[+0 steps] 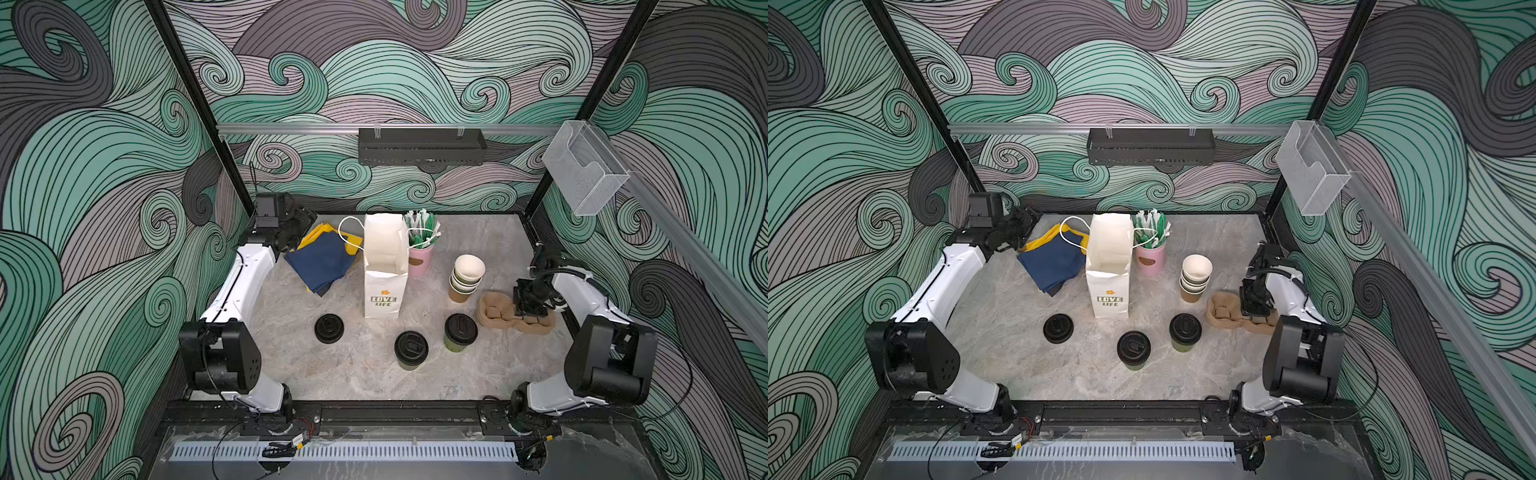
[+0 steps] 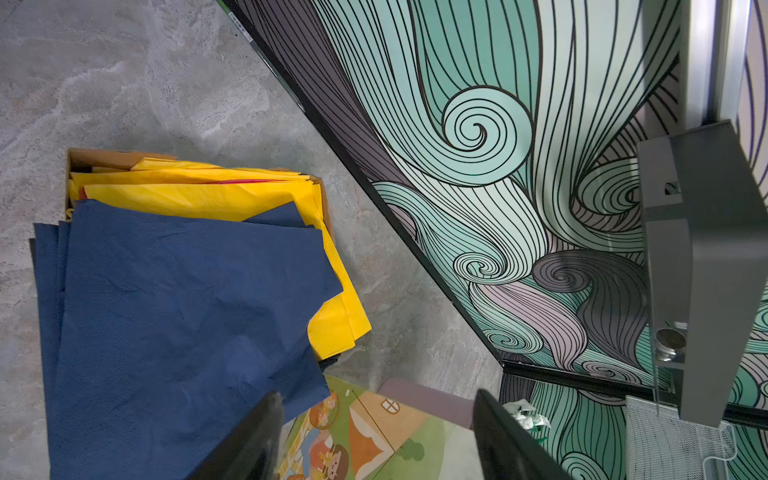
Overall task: Pack the takeout coffee
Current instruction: 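Close the right gripper on the top brown cup holder's edge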
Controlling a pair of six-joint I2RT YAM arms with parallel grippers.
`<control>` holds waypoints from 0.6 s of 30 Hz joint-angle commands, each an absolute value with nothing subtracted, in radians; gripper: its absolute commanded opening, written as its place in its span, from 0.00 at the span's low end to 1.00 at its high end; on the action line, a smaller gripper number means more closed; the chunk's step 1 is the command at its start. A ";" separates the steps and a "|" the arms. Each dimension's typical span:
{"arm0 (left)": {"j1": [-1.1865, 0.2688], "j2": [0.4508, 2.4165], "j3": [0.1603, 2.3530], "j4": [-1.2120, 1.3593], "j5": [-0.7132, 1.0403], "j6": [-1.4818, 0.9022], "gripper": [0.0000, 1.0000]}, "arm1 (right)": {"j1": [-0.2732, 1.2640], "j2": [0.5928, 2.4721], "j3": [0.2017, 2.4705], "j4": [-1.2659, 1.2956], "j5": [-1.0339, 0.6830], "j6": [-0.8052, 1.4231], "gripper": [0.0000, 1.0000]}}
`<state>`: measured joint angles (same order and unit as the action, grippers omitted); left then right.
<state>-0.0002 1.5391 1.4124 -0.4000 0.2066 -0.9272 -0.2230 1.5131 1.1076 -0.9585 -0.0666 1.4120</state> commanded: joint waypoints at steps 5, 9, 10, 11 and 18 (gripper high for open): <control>0.005 1.528 1.454 -0.407 0.240 -0.910 0.74 | -0.225 1.566 1.223 -1.063 -0.040 1.198 0.37; 0.004 1.521 1.453 -0.416 0.248 -0.911 0.74 | -0.225 1.562 1.216 -1.078 -0.051 1.198 0.46; 0.004 1.518 1.453 -0.417 0.248 -0.911 0.74 | -0.225 1.557 1.209 -1.079 -0.053 1.208 0.48; 0.004 1.514 1.452 -0.421 0.249 -0.911 0.74 | -0.226 1.552 1.201 -1.079 -0.058 1.220 0.50; 0.003 1.492 1.436 -0.424 0.242 -0.914 0.74 | -0.231 1.543 1.148 -1.058 -0.096 1.304 0.55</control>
